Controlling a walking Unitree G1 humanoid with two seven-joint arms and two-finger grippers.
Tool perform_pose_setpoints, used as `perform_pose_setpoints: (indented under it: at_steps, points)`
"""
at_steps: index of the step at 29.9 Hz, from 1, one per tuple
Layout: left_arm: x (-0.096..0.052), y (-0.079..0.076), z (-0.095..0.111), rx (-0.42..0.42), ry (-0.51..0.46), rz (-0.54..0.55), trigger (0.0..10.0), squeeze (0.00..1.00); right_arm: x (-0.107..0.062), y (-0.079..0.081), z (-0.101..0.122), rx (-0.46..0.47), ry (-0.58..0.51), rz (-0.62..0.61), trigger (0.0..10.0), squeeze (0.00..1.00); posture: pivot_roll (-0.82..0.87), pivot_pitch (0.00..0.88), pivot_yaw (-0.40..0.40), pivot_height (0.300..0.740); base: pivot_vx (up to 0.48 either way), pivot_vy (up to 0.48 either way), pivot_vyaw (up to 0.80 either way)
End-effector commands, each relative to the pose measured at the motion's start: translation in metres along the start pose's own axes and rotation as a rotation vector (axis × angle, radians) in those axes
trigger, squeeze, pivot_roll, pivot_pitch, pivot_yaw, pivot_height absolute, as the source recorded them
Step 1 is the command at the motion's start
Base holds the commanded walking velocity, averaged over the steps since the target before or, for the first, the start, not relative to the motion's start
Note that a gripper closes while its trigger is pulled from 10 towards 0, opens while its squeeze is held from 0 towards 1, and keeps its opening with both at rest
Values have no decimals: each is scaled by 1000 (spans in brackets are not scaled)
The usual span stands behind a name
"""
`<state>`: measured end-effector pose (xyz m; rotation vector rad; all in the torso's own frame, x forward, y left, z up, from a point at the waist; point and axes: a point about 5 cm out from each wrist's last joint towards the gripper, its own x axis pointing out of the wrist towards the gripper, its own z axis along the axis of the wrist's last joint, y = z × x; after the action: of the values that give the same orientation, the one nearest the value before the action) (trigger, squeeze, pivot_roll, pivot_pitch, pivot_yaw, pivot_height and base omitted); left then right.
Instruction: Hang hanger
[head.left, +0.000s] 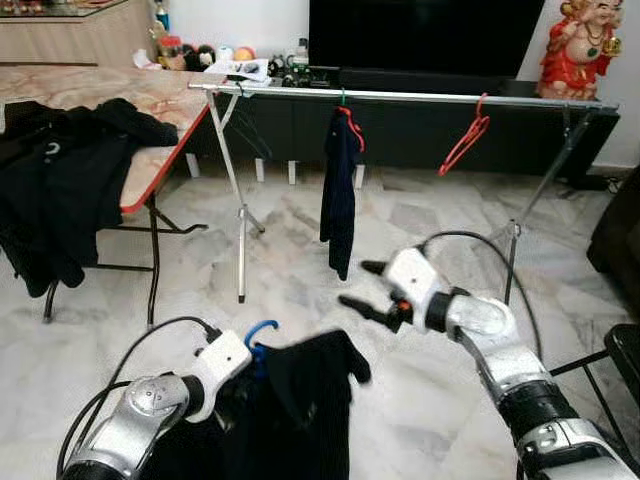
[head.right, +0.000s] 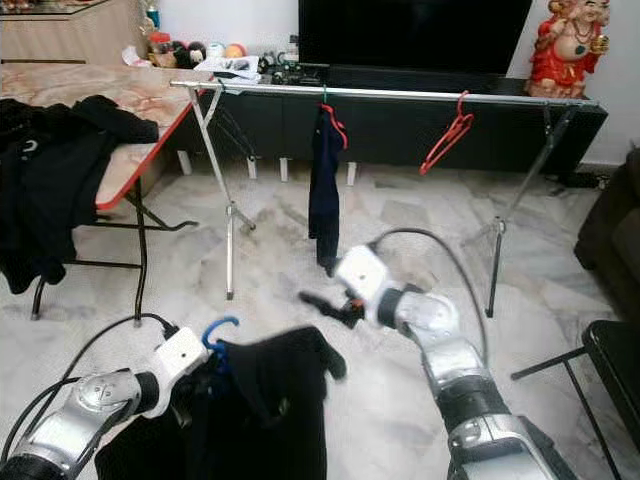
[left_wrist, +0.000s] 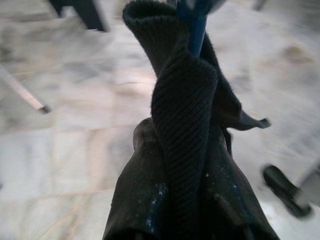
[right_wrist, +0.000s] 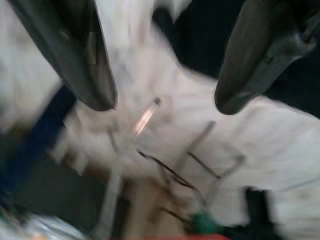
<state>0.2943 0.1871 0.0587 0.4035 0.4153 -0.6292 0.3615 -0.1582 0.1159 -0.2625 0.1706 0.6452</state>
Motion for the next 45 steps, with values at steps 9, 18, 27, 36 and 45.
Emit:
perform_pose_setpoints:
  at_steps: [9, 18, 27, 36, 45]
  points:
    - [-11, 17, -4, -171, -150, 278, 10000, 0, -87, 62, -178, 517, 608, -540, 10000, 0, 64, 28, 20, 740, 0, 0, 0]
    - [-12, 4, -7, -266, -192, 322, 10000, 0, -147, 155, -238, 677, 963, -565, 10000, 0, 80, 0, 31, 740, 0, 0, 0]
    - [-11, -7, -22, -285, -141, 328, 10000, 0, -141, 161, -236, 590, 965, -526, 10000, 0, 28, 0, 47, 740, 197, 0, 0]
    - [-5, -12, -17, -298, -153, 306, 10000, 0, -121, 148, -224, 564, 899, -531, 10000, 0, 24, 0, 51, 740, 364, 0, 0]
    - [-4, -16, -17, -303, -164, 294, 10000, 0, -126, 159, -228, 535, 934, -494, 10000, 0, 32, 0, 54, 740, 398, 0, 0]
